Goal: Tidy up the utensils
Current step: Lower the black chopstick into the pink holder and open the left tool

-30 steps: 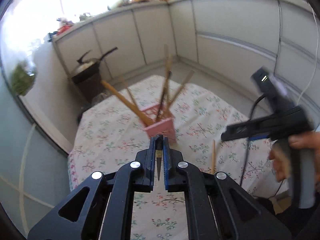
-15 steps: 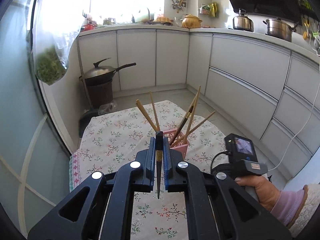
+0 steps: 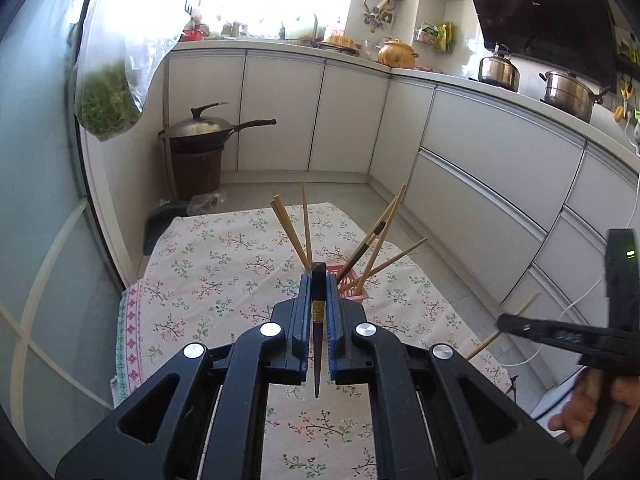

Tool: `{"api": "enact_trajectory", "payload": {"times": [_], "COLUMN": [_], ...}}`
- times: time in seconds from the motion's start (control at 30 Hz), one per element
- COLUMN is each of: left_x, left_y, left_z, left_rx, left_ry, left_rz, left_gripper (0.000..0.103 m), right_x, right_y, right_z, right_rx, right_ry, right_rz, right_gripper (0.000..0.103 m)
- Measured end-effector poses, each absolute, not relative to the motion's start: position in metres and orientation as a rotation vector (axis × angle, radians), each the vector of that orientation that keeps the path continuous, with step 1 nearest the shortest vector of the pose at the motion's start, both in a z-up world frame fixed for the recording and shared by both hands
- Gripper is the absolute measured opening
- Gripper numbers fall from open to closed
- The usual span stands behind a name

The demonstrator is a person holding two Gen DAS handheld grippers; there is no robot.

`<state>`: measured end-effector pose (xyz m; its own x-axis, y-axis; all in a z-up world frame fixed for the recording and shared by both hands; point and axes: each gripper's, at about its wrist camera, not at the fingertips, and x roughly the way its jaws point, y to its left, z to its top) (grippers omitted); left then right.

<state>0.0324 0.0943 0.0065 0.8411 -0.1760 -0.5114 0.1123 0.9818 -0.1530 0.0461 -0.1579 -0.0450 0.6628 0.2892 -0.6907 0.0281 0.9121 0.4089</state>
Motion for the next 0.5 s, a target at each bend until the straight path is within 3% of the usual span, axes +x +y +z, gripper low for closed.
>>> {"api": "enact_trajectory", "payload": {"times": [0.27, 0.5], "left_x": [0.035, 0.064], "left_y": [0.088, 0.075], "left_z": [0.034, 0.071], "left_rx": [-0.141, -0.153], "left_ry": [0.479, 0.376], "left_rz": [-0.141, -0.132], "left_gripper": [0.006, 0.006], "right_x": [0.034, 0.036], "right_y": [-0.167, -0.178], "right_z": [0.01, 0.017], "right_rx": [0.455, 0.489], "right_ry": [0.722, 0.7], "right_rz": [0.182, 0.197], "right_gripper": [0.006, 0.006]}}
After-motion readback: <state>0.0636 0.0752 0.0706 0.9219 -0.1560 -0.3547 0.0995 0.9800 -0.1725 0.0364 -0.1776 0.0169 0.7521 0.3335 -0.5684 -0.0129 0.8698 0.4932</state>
